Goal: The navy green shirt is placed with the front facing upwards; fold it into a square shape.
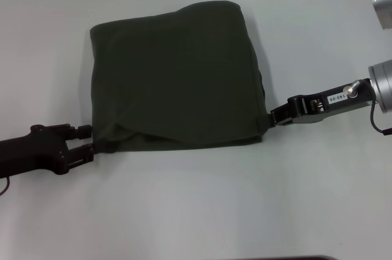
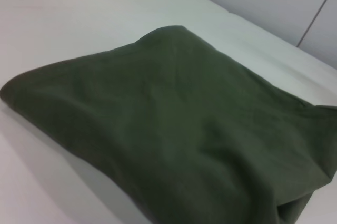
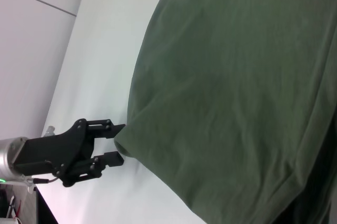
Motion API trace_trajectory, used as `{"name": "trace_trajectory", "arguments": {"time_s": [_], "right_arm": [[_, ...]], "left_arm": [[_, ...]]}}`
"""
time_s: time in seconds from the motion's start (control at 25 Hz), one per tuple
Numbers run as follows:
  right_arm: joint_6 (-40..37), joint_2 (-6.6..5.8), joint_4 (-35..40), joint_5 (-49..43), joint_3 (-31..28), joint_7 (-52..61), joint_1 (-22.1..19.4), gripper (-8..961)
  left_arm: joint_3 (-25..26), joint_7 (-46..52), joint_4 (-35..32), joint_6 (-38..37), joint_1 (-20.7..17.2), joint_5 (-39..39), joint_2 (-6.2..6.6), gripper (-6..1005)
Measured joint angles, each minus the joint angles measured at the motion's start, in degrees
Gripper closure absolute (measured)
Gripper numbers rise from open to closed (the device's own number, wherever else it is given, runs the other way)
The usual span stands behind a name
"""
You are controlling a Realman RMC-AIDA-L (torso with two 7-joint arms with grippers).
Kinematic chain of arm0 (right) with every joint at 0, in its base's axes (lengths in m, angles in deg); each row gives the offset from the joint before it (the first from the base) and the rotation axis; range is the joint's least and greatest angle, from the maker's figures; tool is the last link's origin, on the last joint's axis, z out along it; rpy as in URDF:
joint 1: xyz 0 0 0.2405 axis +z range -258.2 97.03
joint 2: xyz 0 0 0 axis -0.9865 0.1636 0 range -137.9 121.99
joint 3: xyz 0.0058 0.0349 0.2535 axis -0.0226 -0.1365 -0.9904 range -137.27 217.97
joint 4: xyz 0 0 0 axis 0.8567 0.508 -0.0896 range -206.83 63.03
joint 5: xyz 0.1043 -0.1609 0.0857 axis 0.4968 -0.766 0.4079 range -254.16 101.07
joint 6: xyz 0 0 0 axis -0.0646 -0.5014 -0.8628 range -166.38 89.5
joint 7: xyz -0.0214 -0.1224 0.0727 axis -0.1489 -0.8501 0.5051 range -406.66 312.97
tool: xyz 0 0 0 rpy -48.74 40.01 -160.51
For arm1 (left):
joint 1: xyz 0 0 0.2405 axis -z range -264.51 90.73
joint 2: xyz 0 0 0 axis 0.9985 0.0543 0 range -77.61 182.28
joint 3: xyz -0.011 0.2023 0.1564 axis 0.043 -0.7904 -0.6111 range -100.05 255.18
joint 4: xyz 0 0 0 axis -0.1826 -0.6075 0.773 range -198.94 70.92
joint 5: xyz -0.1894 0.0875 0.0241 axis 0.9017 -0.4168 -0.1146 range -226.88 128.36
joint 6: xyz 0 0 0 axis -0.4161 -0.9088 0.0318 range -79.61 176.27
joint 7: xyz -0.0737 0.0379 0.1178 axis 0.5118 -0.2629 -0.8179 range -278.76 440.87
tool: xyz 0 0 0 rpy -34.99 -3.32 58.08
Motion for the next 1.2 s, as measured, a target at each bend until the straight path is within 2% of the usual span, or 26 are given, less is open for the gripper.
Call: {"name": "trace_trajectory", "arguments": {"time_s": [0.32, 0.68, 0.8, 1.0, 1.2], "right_arm": [[-0.21, 0.00, -0.03, 0.00, -0.45, 0.07, 0.17, 930], [-0.69, -0.09, 0.18, 0.00, -1.21, 0.09, 0.01, 931], [-0.82, -0.08, 0.18, 0.00, -1.41, 0.09, 0.06, 931], [-0.88, -0.09, 0.18, 0.05, -1.52, 0.09, 0.15, 931], [-1.15, -0.08, 0.15, 0.09, -1.76, 0.09, 0.19, 929]], "left_arm": [[-1.99, 0.74, 0.53, 0.57, -0.02, 0.05, -0.03, 561], [-2.93, 7.07, -0.99, -0.38, 0.81, -0.52, 0.27, 622], [-3.45, 7.08, -1.32, -0.48, 0.97, -1.25, 0.23, 789], [-3.73, 7.28, -1.49, -0.52, 1.21, -1.62, 0.23, 882], [-4.86, 7.89, -1.87, -0.12, 1.43, -1.67, 0.13, 904]]}}
